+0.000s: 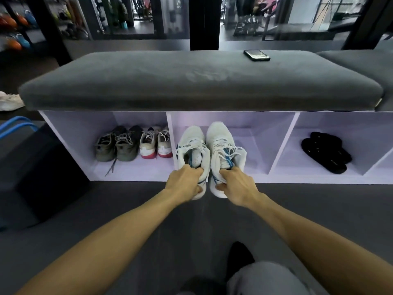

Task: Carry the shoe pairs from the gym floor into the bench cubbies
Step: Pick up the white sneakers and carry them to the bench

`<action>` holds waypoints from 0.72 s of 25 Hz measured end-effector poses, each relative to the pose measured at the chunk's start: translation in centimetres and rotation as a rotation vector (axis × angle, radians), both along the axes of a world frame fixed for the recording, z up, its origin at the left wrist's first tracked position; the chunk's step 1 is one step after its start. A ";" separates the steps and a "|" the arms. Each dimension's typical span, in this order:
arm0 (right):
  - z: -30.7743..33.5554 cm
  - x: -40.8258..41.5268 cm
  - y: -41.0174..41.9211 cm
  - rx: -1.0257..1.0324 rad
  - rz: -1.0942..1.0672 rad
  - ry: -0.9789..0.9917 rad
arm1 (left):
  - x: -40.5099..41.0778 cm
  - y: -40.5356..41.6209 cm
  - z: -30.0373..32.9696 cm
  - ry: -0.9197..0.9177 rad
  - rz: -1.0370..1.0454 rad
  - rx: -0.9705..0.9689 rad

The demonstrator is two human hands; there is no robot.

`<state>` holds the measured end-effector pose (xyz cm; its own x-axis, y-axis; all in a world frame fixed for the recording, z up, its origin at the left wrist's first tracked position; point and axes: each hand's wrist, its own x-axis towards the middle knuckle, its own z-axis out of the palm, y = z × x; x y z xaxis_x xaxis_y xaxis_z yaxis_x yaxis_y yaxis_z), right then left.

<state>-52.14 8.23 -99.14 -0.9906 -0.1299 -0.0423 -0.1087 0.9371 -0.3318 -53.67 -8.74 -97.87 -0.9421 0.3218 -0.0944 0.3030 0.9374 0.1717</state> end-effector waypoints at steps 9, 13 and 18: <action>-9.8 -16.6 0.6 0.092 -0.027 -0.152 | -16.6 1.0 -10.1 -0.077 -0.047 -0.059; -13.3 -23.8 0.0 0.135 -0.008 -0.166 | -23.9 1.3 -13.9 -0.087 -0.057 -0.098; -16.0 -31.0 -0.5 0.106 -0.064 -0.177 | -30.7 1.6 -16.6 -0.077 -0.015 -0.118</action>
